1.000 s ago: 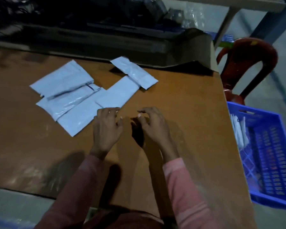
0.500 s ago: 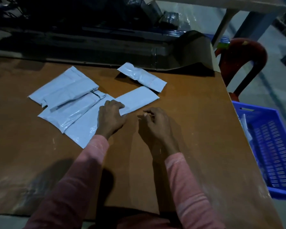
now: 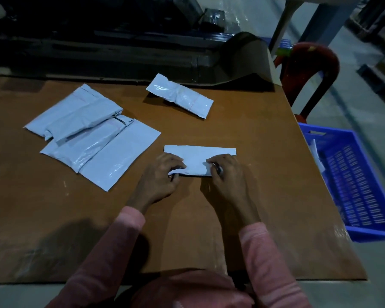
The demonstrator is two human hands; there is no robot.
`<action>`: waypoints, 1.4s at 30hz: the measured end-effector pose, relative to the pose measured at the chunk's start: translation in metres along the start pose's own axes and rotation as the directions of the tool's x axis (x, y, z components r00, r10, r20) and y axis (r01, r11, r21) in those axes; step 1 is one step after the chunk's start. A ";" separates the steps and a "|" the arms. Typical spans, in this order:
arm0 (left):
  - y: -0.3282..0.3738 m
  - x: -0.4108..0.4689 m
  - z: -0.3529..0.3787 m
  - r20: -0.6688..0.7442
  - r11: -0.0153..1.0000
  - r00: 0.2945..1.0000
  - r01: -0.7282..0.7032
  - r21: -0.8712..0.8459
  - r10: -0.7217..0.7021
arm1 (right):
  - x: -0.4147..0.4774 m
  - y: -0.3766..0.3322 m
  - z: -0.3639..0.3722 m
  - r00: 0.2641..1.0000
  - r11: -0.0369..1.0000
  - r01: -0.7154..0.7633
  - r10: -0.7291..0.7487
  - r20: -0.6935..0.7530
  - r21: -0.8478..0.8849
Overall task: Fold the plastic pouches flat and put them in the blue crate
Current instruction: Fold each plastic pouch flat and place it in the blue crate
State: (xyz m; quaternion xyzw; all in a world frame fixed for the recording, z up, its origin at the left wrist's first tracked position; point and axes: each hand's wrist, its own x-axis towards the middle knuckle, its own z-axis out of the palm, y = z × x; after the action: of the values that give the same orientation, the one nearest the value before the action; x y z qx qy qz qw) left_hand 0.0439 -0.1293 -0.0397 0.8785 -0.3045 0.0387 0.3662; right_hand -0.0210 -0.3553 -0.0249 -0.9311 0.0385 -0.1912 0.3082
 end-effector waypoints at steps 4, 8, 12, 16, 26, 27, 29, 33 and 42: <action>0.022 -0.012 0.018 0.045 0.999 0.998 -0.036 0.039 0.034 | -0.010 0.008 -0.005 0.997 0.994 -0.076 0.076 -0.014 -0.076; 0.034 -0.007 0.022 -0.029 1.000 1.000 -0.002 -0.004 0.002 | -0.012 0.009 -0.014 0.997 0.992 -0.064 0.060 -0.041 -0.110; 0.033 0.012 0.033 -0.005 0.987 0.998 0.063 0.147 -0.063 | 0.004 0.007 -0.007 0.995 0.989 -0.100 0.101 0.004 -0.109; 0.041 0.016 0.039 0.004 0.971 0.997 0.068 0.228 -0.071 | 0.004 0.006 0.001 0.988 0.983 -0.126 0.136 0.071 -0.135; 0.041 0.013 0.055 0.055 0.944 0.986 0.131 0.302 -0.154 | -0.009 0.011 0.006 0.952 0.968 -0.183 0.218 0.217 -0.169; 0.040 0.012 0.057 0.063 0.937 0.987 0.120 0.327 -0.148 | -0.009 0.012 0.007 0.955 0.968 -0.175 0.211 0.206 -0.181; 0.038 0.010 0.061 0.077 0.924 0.987 0.103 0.367 -0.140 | -0.012 0.013 0.011 0.961 0.963 -0.175 0.212 0.178 -0.205; 0.039 0.006 0.063 0.083 0.918 0.987 0.095 0.386 -0.137 | -0.023 0.011 0.014 0.968 0.948 -0.155 0.202 0.151 -0.277; 0.035 0.007 0.067 0.119 0.901 0.978 0.108 0.420 -0.173 | -0.027 0.012 0.015 0.961 0.920 -0.137 0.213 0.174 -0.368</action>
State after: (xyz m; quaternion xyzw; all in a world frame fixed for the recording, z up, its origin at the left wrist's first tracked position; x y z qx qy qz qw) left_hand 0.0193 -0.1962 -0.0650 0.9559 -0.2524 0.0075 0.1502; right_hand -0.0395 -0.3512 -0.0516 -0.9788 0.1228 -0.0532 0.1548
